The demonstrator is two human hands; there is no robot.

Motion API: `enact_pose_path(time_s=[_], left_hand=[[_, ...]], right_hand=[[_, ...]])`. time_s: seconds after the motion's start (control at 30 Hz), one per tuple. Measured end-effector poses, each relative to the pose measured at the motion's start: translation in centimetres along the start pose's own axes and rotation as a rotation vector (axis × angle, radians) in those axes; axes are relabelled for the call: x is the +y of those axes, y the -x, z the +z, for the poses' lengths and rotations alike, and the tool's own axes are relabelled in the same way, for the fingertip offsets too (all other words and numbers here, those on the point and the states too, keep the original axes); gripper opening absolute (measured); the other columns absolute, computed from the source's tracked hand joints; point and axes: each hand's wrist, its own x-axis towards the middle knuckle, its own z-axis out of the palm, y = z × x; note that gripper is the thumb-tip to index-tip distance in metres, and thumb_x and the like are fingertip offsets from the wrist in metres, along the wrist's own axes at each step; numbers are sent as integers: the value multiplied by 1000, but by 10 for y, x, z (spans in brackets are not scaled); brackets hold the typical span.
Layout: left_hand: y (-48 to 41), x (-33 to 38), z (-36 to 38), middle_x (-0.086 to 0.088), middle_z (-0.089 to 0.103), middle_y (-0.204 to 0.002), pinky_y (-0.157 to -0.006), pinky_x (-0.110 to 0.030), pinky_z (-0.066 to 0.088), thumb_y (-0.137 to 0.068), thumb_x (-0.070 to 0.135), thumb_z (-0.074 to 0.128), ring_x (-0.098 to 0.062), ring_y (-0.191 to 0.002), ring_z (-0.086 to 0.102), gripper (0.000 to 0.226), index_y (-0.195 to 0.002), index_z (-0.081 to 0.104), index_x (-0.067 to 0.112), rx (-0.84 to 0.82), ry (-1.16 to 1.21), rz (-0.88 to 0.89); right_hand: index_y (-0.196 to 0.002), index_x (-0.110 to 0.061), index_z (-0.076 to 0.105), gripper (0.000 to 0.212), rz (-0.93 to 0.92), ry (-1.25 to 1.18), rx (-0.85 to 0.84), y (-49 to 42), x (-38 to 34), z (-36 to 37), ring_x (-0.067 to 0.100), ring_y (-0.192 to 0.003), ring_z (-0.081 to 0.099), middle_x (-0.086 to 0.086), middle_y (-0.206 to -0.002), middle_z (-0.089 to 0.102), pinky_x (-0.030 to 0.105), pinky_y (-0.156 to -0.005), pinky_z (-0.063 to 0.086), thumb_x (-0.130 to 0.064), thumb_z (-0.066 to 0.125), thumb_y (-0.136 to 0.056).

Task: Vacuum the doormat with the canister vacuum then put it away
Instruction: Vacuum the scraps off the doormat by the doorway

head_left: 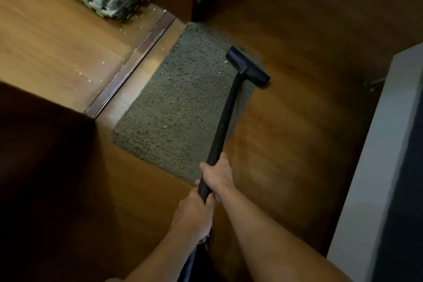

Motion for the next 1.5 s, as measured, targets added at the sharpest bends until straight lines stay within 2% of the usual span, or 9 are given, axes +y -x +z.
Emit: enact_pose_path(time_s=[0.2,0.33,0.57,0.77,0.97,1.13,1.27,1.4,1.5], left_hand=[[-25,47,3,-7,64,-77,-48,-27,48,-100,48,43,-19,-46,55,33,-109,50,17,-37,74,-28],[-29,55,-6,-7,68,-83,-47,-27,50,-100,50,44,-19,-51,62,35,-108,52,17,16,32,8],[-18,17,-31,-6,70,-81,-71,-41,62,-97,54,44,-23,-66,67,31,-97,53,25,83,7,9],[-1,-28,-42,-3,68,-77,-69,-37,61,-98,52,45,-21,-63,65,27,-90,52,27,78,48,-21],[27,-80,-49,-3,68,-74,-47,-25,51,-99,48,44,-15,-45,62,29,-101,55,22,12,89,-98],[59,-130,-62,-3,69,-73,-47,-24,51,-100,49,44,-14,-44,62,29,-99,55,22,3,38,-131],[78,-152,-73,0,70,-82,-49,-23,53,-101,48,41,-12,-52,67,26,-103,51,24,24,-30,-155],[74,-150,-74,-3,70,-79,-50,-26,55,-101,48,41,-15,-48,65,24,-107,48,25,20,-14,-135],[59,-135,-69,-6,68,-76,-51,-31,59,-100,47,43,-18,-45,62,23,-110,46,26,5,40,-114]], right_hand=[[-132,-16,38,43,-14,29,5,-35,-27,-31,15,-49,68,6,-101,59,27,-48,54,-16,61,-96],[-131,-16,38,43,-18,6,10,-42,-38,-30,20,-54,71,6,-101,59,29,-48,56,-16,61,-95],[-136,-17,34,48,-18,-12,-32,-23,-36,14,20,-54,70,9,-104,60,26,-47,55,-16,61,-96],[-137,-20,34,50,-21,1,-52,6,-17,49,22,-55,70,8,-102,60,33,-54,61,-16,60,-95],[-131,-19,36,46,-22,9,-75,51,11,85,26,-64,71,13,-106,60,28,-49,57,-16,62,-93],[-129,-28,30,51,-10,32,-97,93,37,125,27,-71,73,10,-104,63,39,-63,63,-19,63,-91],[-123,-20,36,43,10,-20,-94,113,50,149,33,-75,74,10,-101,61,43,-64,64,-17,64,-90],[-124,-17,37,40,26,-66,-100,108,44,146,27,-57,69,12,-99,60,30,-50,57,-13,62,-92],[-127,-19,36,45,14,-27,-87,91,36,135,27,-62,71,10,-99,60,33,-55,60,-16,62,-92]])
